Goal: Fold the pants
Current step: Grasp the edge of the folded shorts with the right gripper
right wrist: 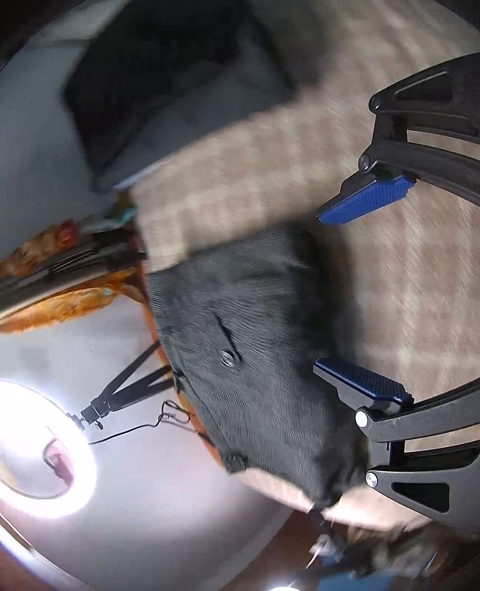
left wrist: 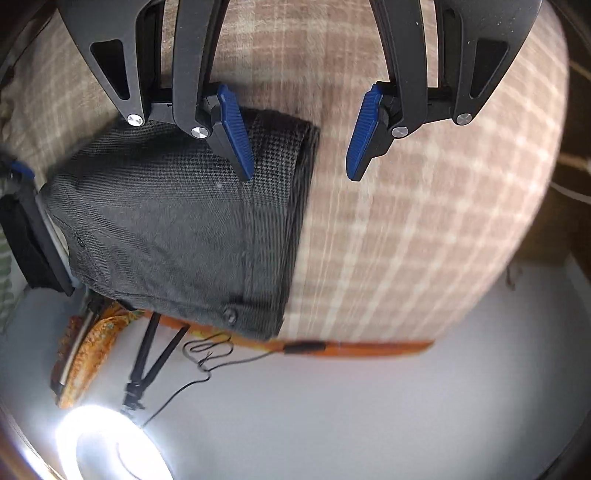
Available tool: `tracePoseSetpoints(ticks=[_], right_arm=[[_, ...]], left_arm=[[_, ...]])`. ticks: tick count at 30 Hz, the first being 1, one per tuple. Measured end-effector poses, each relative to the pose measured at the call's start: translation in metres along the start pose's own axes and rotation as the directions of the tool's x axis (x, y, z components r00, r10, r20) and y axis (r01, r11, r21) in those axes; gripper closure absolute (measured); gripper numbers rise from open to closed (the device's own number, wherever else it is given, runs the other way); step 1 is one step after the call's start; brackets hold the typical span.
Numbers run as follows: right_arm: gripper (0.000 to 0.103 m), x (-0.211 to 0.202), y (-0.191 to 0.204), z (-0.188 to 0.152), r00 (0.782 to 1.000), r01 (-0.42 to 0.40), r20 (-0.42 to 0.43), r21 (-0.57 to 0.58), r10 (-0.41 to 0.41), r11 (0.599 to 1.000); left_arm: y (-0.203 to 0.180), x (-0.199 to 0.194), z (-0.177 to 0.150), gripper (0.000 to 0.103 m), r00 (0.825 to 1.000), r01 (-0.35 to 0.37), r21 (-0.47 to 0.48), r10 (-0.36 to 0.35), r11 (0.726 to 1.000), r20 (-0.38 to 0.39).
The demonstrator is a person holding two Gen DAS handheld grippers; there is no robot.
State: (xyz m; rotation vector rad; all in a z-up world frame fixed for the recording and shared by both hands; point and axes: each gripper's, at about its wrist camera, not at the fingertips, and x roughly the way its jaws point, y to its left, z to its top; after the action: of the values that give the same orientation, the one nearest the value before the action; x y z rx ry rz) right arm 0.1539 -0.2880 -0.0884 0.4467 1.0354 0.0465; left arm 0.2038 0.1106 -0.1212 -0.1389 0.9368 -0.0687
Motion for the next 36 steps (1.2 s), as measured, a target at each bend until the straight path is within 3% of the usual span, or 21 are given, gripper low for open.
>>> tracePoseSetpoints(ticks=[3,9,14,16,17,18,23,25,28,30,33,36], right_arm=[[0.026,0.011,-0.006,-0.009,0.996,-0.092,0.010,0.105,0.091,0.990],[0.026,0.039,0.002,-0.009,0.993,-0.120,0.021,0.151,0.119,0.981],[0.026,0.053,0.003,-0.002,0.988,-0.152,0.051,0.181,0.145,0.972],[0.038,0.060,0.006,0.001,0.988,-0.155,0.049,0.185,0.149,0.970],[0.054,0.063,0.008,0.003,0.986,-0.164,0.041,0.186,0.159,0.969],[0.062,0.064,0.010,0.005,0.985,-0.174,0.034,0.186,0.170,0.967],[0.084,0.023,0.036,0.022,0.972,-0.213,0.119,0.084,0.202,0.973],[0.085,0.013,0.042,0.026,0.972,-0.209,0.125,0.055,0.201,0.976],[0.086,0.035,0.033,0.016,0.991,-0.124,0.063,0.079,0.119,0.989],[0.086,0.054,0.022,0.007,0.996,-0.086,0.010,0.106,0.086,0.991],[0.085,0.059,0.012,0.004,0.988,-0.149,-0.011,0.139,0.152,0.979],[0.077,0.054,0.013,0.008,0.988,-0.151,-0.004,0.106,0.152,0.983]], left_arm=[[-0.002,0.007,-0.002,0.052,1.000,0.005,0.001,-0.005,1.000,-0.004],[-0.007,0.015,0.004,0.057,1.000,-0.021,0.027,0.020,0.999,0.017],[-0.019,0.031,0.013,0.058,0.986,-0.160,0.116,0.153,0.980,0.067],[-0.018,0.033,0.016,0.059,0.980,-0.191,0.120,0.182,0.974,0.080],[-0.018,0.029,0.018,0.059,0.979,-0.192,0.111,0.182,0.975,0.092],[-0.018,0.023,0.021,0.059,0.978,-0.186,0.101,0.175,0.977,0.112],[-0.046,-0.017,0.024,0.059,0.974,-0.104,0.167,0.066,0.980,0.216],[-0.062,-0.022,0.019,0.059,0.974,-0.044,0.202,-0.002,0.978,0.225],[-0.091,-0.012,0.007,0.059,0.981,0.025,0.282,-0.078,0.959,0.178],[-0.110,0.001,-0.001,0.059,0.986,0.005,0.359,-0.065,0.933,0.155],[-0.129,0.025,-0.006,0.059,0.991,-0.054,0.425,-0.004,0.903,0.134],[-0.130,0.054,-0.006,0.056,0.994,-0.108,0.430,0.083,0.897,0.077]])
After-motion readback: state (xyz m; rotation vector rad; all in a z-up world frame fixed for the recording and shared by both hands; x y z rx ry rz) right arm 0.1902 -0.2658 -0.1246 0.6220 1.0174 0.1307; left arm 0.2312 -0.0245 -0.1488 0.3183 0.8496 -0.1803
